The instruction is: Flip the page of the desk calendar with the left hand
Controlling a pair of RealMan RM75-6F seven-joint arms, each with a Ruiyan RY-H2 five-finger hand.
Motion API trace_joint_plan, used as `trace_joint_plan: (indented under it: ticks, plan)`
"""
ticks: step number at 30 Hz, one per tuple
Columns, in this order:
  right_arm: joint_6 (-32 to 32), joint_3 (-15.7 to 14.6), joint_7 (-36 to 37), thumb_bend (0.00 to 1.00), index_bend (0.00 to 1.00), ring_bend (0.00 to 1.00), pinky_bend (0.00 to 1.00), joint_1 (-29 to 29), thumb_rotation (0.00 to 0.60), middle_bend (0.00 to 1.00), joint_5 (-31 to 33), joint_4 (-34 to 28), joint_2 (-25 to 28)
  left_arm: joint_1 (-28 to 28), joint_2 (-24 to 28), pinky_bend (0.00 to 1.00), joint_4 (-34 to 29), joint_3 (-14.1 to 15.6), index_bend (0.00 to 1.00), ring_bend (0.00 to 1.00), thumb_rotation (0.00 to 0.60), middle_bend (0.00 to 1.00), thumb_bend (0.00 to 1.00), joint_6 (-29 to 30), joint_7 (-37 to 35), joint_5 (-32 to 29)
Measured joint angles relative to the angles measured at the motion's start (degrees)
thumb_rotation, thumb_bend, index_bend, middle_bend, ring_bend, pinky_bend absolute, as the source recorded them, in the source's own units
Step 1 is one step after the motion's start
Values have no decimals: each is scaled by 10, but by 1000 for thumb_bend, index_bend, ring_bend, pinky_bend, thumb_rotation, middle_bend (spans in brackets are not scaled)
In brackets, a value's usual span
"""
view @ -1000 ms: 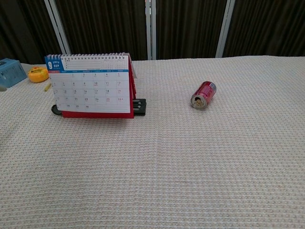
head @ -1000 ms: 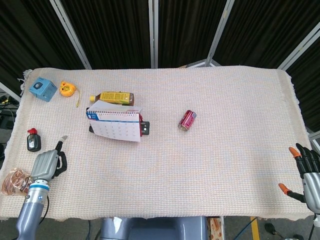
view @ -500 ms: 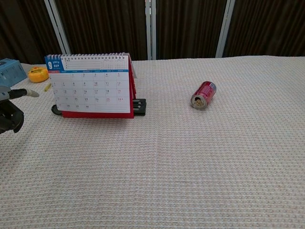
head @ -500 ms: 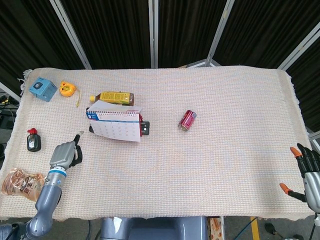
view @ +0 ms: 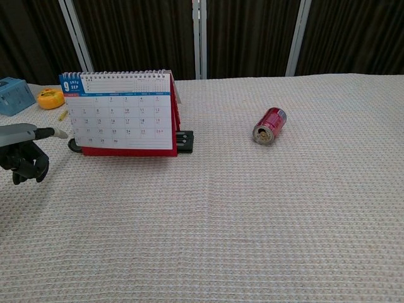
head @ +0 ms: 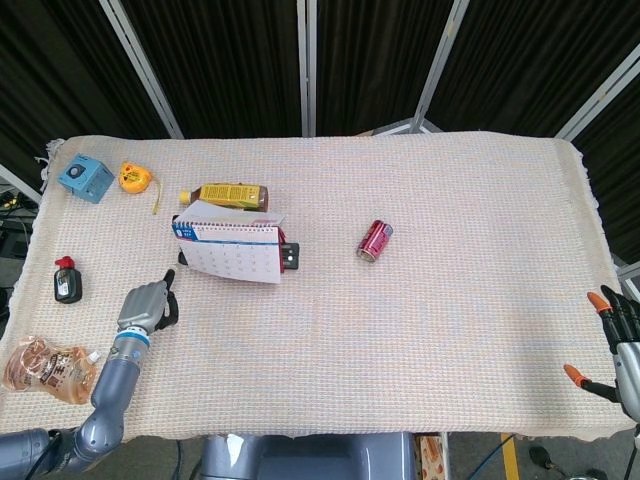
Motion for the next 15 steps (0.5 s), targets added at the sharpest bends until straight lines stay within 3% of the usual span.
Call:
trace_joint_plan:
  ticks: [15]
  plan:
    - [2,0,-2,64,0,0,0,0,600,0,-1,-2,-1,-32,-33,545,34,11,0,641,600,634,818,6,4,-23]
